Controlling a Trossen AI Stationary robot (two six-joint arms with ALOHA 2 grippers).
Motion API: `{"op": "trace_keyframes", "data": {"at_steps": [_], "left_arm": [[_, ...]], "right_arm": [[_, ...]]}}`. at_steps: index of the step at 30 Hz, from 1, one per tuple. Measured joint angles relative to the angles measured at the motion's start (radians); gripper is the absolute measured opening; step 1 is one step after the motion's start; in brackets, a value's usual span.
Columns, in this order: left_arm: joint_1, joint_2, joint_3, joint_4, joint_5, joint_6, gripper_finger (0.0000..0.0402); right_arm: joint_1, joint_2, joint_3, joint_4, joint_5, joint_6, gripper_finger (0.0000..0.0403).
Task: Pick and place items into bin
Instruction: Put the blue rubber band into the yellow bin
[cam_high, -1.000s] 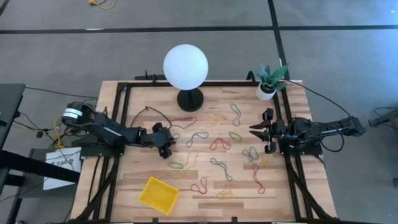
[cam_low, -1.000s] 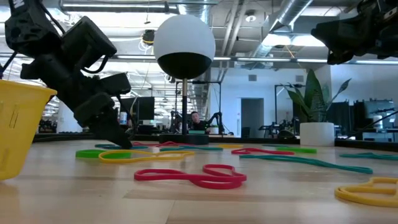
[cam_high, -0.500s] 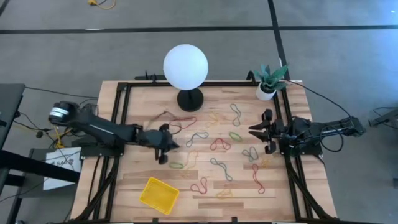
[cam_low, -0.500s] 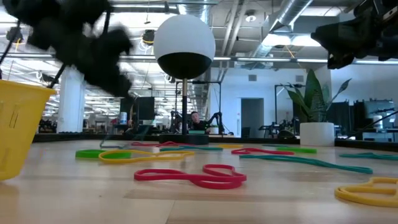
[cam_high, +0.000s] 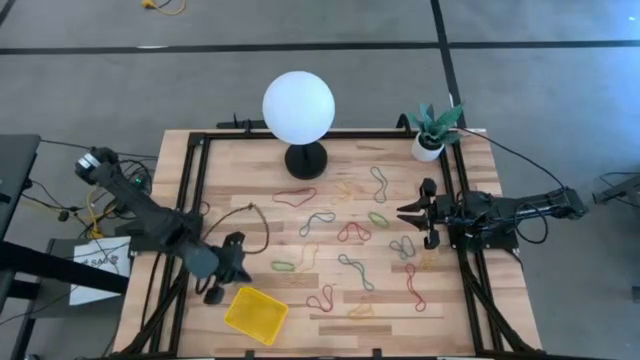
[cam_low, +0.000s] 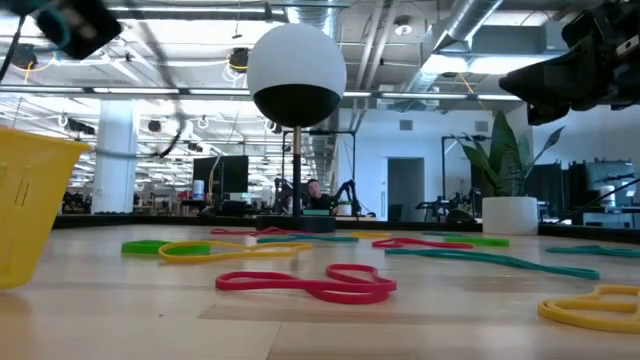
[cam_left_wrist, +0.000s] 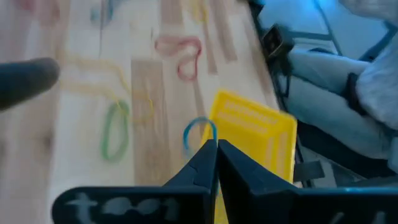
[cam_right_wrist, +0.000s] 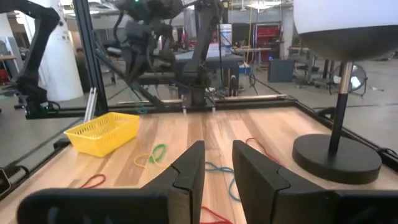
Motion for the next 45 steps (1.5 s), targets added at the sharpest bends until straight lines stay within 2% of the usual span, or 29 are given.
{"op": "trace_keyframes", "data": {"at_steps": [4,10,17,24,28,34,37,39,41,45], "left_arm": [[-0.063,0.080,-0.001,0.050,-0.007,-0.077,0.0000],[-0.103,0.163,0.026,0.216,0.083,-0.066,0.0000],[-0.129,0.230,0.032,0.199,0.146,-0.119,0.0000],[-0.080,0.252,0.032,0.075,0.062,-0.229,0.0004],[-0.058,0.252,0.032,0.062,0.076,-0.245,0.0022],[-0.054,0.252,0.032,0.067,0.081,-0.294,0.0070],[-0.054,0.240,0.032,0.076,0.029,-0.239,0.0085],[-0.051,0.232,0.032,0.073,-0.025,-0.140,0.0088],[-0.035,0.213,0.032,0.067,-0.131,-0.055,0.0088],[0.021,0.121,0.032,0.037,-0.328,0.007,0.0088]], "right_arm": [[0.000,0.000,0.000,-0.005,0.000,0.000,0.0076],[0.000,0.000,0.000,-0.005,0.000,0.000,0.0076],[0.000,0.000,0.000,-0.006,-0.001,0.000,0.0076],[0.000,0.000,0.000,-0.004,0.000,0.067,0.0076],[0.001,0.000,0.000,-0.014,-0.001,0.078,0.0076],[0.001,0.000,0.000,-0.087,-0.006,0.123,0.0076],[0.001,0.021,0.000,-0.089,-0.003,0.169,0.0076],[-0.001,0.068,-0.001,-0.070,0.003,0.175,0.0076],[-0.011,0.119,0.006,-0.036,0.031,0.175,0.0076],[-0.054,0.277,0.058,-0.042,0.109,0.174,0.0092]]}}
